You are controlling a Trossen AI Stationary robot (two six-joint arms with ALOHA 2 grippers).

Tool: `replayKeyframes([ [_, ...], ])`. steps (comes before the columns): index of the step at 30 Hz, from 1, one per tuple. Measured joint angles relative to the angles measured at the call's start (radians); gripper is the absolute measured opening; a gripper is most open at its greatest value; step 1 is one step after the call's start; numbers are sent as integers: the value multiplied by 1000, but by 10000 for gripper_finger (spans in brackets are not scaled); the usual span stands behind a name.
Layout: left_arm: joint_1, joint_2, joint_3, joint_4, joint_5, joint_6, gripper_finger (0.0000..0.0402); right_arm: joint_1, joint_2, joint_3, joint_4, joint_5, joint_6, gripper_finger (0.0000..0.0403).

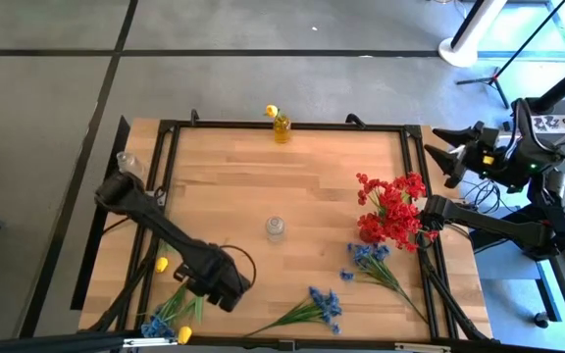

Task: Sort flowers into vase by color
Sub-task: Put the bottom yellow tulip into the yellow vase

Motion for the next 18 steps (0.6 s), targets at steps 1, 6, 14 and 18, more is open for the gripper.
replayKeyframes([
  [1,-6,8,0,0,2,-2,131,0,0,0,-2,-32,-1,266],
  [6,-13,13,-60,43,12,-44,131,0,0,0,-81,-158,-5,266],
  [14,-21,14,-276,263,54,-116,131,0,0,0,-157,-249,11,266],
  [18,-27,14,-288,281,72,-93,131,0,-1,0,-180,-241,66,266],
])
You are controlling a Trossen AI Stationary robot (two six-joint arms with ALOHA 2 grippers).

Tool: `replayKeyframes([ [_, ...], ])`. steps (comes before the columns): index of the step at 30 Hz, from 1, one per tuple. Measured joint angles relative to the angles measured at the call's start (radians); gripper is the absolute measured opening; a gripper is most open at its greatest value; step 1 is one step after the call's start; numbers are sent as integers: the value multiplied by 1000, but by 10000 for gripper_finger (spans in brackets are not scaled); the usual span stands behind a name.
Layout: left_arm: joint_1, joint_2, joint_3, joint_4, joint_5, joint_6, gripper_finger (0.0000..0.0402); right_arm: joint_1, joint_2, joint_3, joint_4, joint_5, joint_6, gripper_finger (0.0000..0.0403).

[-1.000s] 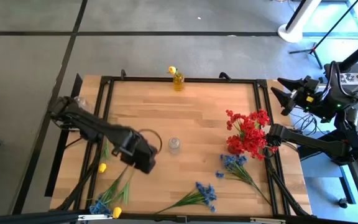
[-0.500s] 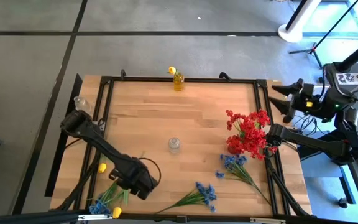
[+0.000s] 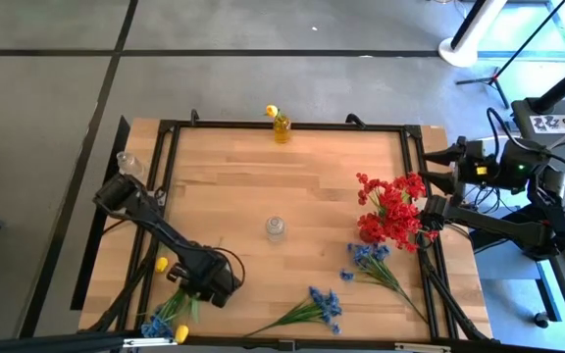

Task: Sort flowers into vase by color
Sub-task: Put the bottom yellow tulip into the yellow vase

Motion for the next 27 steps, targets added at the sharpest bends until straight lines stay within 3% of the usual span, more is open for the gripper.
replayKeyframes([
  [3,-15,-1,-5,22,-20,7,131,0,0,0,-1,28,17,266],
  [7,-39,7,-75,96,30,-15,114,0,4,0,0,49,22,266],
  [13,-46,-26,-25,7,-113,0,21,0,4,0,28,38,27,266],
  [21,42,-145,191,-191,-568,97,5,0,31,1,176,38,20,266],
  [24,86,-174,324,-289,-864,204,3,0,66,1,212,7,42,266],
  [27,115,-180,473,-353,-1192,424,2,0,123,1,264,-38,117,266],
])
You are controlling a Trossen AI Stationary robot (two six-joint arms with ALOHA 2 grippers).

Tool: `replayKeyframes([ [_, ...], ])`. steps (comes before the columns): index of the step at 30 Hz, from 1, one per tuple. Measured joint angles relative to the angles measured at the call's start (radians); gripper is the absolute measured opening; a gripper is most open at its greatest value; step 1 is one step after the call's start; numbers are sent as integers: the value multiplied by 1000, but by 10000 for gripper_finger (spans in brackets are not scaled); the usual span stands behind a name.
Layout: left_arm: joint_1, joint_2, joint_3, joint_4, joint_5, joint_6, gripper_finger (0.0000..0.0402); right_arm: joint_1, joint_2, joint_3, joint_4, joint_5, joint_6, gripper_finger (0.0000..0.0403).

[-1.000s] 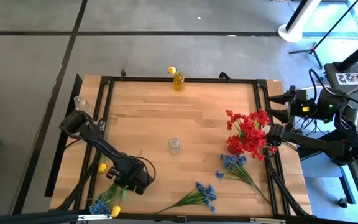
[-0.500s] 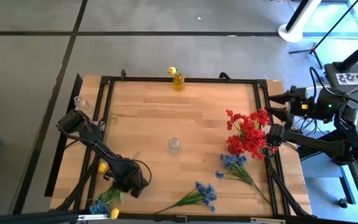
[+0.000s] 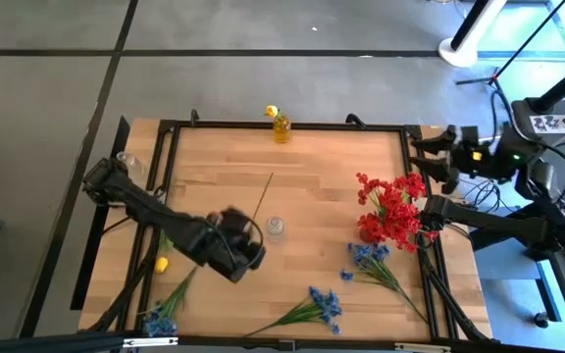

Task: Sort flowers into vase by color
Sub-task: Put the bottom yellow tulip into the yellow vase

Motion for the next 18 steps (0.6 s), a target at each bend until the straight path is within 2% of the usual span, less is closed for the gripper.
replayKeyframes([
  [2,36,0,83,14,-166,230,2,0,48,0,46,-36,62,266],
  [4,90,-1,141,59,-273,486,2,0,99,0,95,-90,112,266],
  [9,225,0,233,212,-430,1125,1,0,223,0,219,-202,256,266],
  [13,342,-1,256,408,-441,1650,0,0,316,0,354,-275,465,266],
  [18,451,1,256,633,-352,2246,0,-2,408,1,538,-318,708,266],
])
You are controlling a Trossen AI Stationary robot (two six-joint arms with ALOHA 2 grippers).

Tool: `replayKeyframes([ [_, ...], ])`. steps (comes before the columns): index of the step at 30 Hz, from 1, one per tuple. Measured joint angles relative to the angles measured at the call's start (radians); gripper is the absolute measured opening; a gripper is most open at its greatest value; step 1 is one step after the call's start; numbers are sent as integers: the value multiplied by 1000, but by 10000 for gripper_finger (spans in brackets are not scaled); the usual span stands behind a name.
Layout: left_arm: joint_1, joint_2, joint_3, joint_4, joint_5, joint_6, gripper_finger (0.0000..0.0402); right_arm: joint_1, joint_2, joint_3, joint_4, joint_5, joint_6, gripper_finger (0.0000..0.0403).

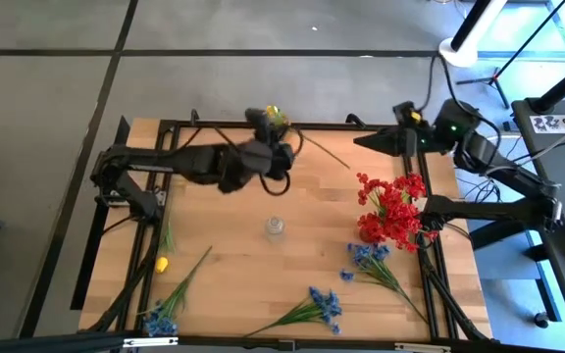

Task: Sort flowers into vase by color
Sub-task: Put the bottom yellow tulip into the yellow vase

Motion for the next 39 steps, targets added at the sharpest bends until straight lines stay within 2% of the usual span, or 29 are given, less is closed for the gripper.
replayKeyframes([
  [4,57,9,0,135,116,301,0,-60,72,-1,14,-110,112,266],
  [7,79,22,0,186,228,499,0,-87,115,-1,56,-148,154,266],
  [10,95,48,0,197,320,621,0,-85,156,-1,163,-166,204,266],
  [13,107,80,-1,247,356,713,0,-90,192,1,245,-166,249,265],
  [18,90,112,-1,306,443,756,0,-99,255,-2,245,-83,258,248],
  [22,69,133,0,353,506,771,0,-109,298,0,316,-116,274,229],
  [27,67,147,0,350,506,783,0,-108,325,-1,358,-126,319,200],
  [31,59,148,0,350,492,782,7,-110,325,-1,358,-93,322,150],
  [37,41,146,0,351,491,782,28,-108,327,-1,351,-104,343,37],
  [39,34,146,0,350,481,775,34,-108,327,-1,353,-102,329,12],
])
